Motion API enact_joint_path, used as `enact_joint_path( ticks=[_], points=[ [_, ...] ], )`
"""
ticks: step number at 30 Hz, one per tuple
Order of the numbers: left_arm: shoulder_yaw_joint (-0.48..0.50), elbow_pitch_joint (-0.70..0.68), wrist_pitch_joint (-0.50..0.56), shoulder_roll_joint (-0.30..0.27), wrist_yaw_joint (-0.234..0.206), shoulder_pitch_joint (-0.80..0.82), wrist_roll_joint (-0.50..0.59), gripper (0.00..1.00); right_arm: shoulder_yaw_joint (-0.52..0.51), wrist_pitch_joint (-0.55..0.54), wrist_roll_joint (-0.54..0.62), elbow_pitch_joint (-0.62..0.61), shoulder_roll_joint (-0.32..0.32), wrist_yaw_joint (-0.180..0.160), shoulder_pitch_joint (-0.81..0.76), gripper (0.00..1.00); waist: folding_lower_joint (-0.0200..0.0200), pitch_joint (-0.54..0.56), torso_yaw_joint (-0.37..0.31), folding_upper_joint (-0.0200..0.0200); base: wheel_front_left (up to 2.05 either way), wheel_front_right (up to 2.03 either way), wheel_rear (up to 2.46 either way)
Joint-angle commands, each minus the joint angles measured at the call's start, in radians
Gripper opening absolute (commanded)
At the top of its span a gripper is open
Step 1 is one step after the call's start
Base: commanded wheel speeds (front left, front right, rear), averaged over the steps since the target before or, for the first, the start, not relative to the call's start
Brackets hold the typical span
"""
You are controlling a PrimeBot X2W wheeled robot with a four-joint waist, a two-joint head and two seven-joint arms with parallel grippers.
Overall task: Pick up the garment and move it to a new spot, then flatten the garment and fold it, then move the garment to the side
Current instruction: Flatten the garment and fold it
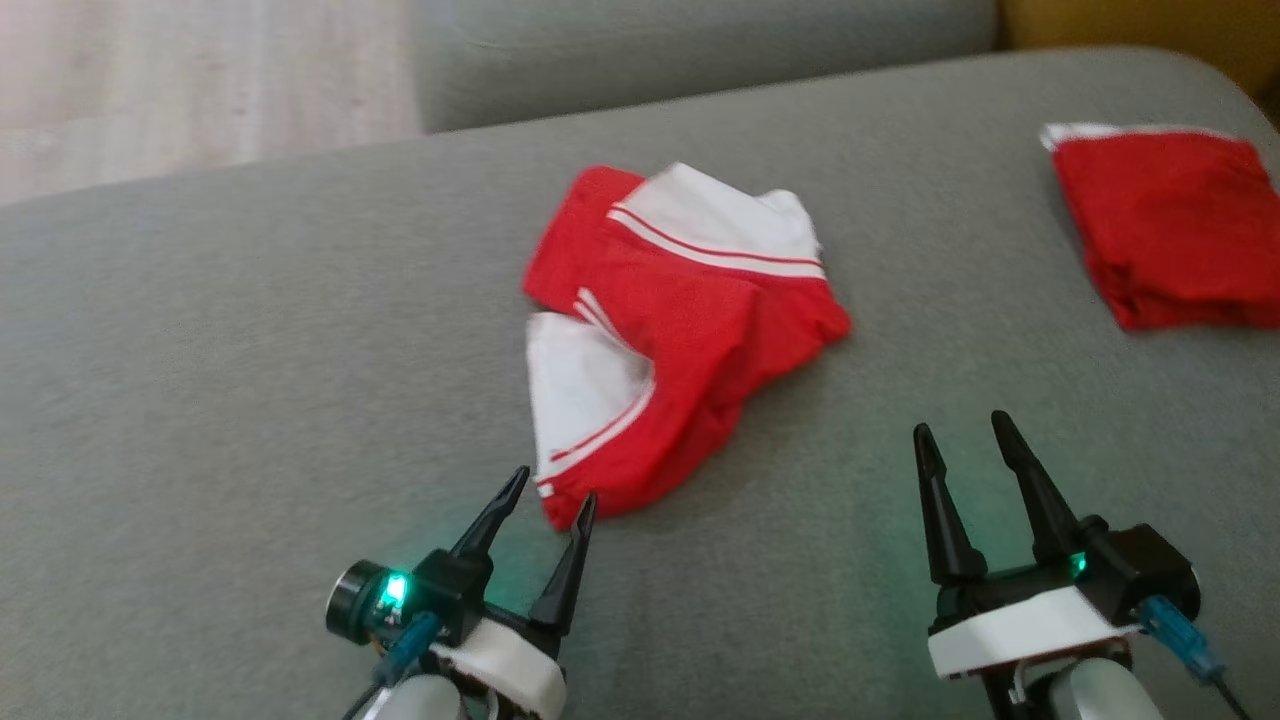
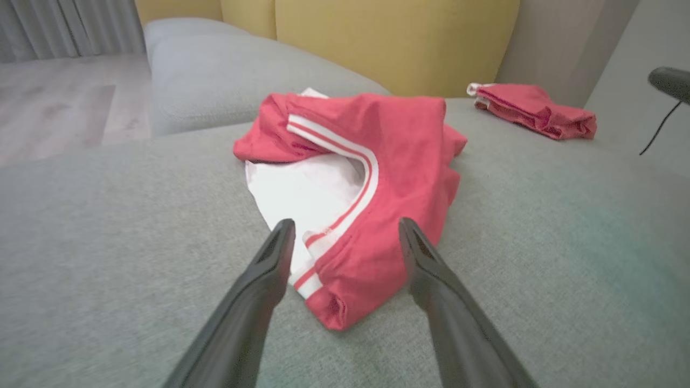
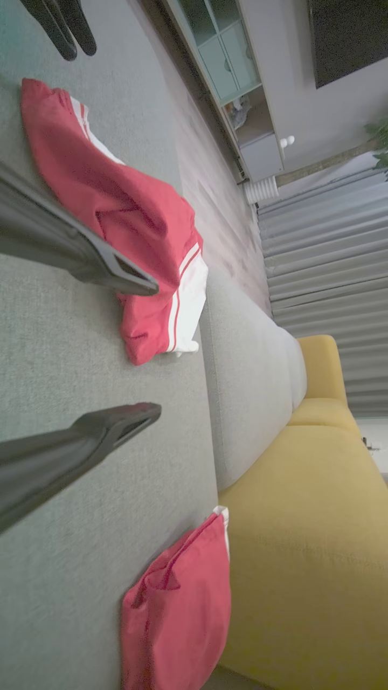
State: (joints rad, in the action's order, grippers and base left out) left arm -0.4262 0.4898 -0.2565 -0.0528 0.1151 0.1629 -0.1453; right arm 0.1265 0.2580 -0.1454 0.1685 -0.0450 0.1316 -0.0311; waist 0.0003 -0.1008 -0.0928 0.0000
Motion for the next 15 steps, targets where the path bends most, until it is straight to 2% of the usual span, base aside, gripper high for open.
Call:
enact_joint_path(
  ticks=[1, 6, 12, 13, 14, 15],
  points=[
    [0.021, 0.007, -0.005, 0.003, 0.004, 0.048, -0.001, 1.0, 0.028, 0.004, -0.002, -0.031, -0.005, -0.001, 0.033, 1.0, -0.0003, -0.038, -0.048, 0.0, 0.0, 0.0, 0.0],
    [0.01, 0.143, -0.005, 0.003, 0.008, 0.109, -0.021, 1.0, 0.034, 0.004, -0.004, -0.032, -0.005, -0.001, 0.047, 1.0, -0.0003, -0.065, -0.095, 0.0, 0.0, 0.0, 0.0],
    [0.001, 0.226, -0.005, 0.003, -0.001, 0.15, -0.022, 1.0, 0.036, 0.004, -0.006, -0.036, -0.005, -0.001, 0.058, 1.0, -0.0003, -0.086, -0.114, 0.0, 0.0, 0.0, 0.0],
    [-0.003, 0.235, -0.005, 0.003, -0.001, 0.157, -0.02, 0.64, 0.037, 0.004, -0.007, -0.037, -0.005, -0.001, 0.059, 1.0, -0.0003, -0.089, -0.116, 0.0, 0.0, 0.0, 0.0],
    [-0.008, 0.24, -0.005, 0.003, 0.0, 0.163, -0.018, 0.02, 0.039, 0.004, -0.008, -0.037, -0.005, -0.001, 0.061, 1.0, -0.0003, -0.092, -0.118, 0.0, 0.0, 0.0, 0.0],
    [-0.014, 0.245, -0.005, 0.003, 0.001, 0.168, -0.016, 0.0, 0.04, 0.004, -0.009, -0.037, -0.005, -0.001, 0.062, 1.0, -0.0003, -0.094, -0.121, 0.0, 0.0, 0.0, 0.0]
  ],
)
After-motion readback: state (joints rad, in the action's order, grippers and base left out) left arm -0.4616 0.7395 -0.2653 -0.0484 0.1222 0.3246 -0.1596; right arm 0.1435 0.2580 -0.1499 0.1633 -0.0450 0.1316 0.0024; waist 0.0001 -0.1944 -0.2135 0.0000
